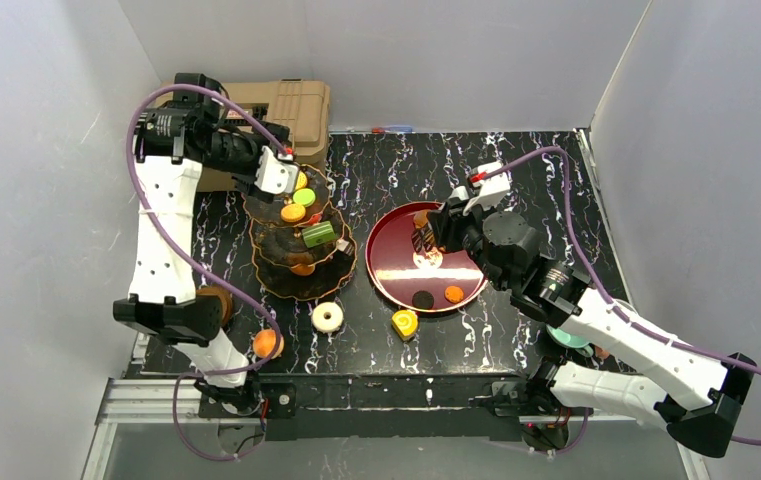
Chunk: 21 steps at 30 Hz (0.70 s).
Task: Serve the afternoon tea
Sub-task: Adjust the desert table at the center of the board.
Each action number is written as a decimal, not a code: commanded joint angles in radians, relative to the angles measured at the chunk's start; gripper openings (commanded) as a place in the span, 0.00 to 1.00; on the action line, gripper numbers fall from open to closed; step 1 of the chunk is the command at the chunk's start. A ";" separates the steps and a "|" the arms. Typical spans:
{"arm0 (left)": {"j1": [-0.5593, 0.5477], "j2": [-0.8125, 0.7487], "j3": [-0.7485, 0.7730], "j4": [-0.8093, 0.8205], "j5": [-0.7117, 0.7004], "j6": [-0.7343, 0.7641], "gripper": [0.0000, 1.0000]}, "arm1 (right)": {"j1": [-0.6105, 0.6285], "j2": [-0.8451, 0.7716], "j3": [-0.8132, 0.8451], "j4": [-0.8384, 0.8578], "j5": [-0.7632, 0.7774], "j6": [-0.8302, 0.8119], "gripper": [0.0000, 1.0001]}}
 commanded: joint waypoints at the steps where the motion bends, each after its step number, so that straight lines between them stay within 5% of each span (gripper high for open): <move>1: -0.001 0.040 0.078 -0.126 -0.037 0.014 0.66 | -0.005 -0.025 0.047 0.069 0.003 0.003 0.37; 12: 0.006 0.082 0.105 -0.148 -0.033 -0.042 0.58 | -0.005 -0.016 0.069 0.071 -0.002 -0.001 0.38; 21: 0.006 0.073 0.105 -0.153 0.016 -0.168 0.34 | -0.005 -0.012 0.074 0.065 -0.002 -0.001 0.38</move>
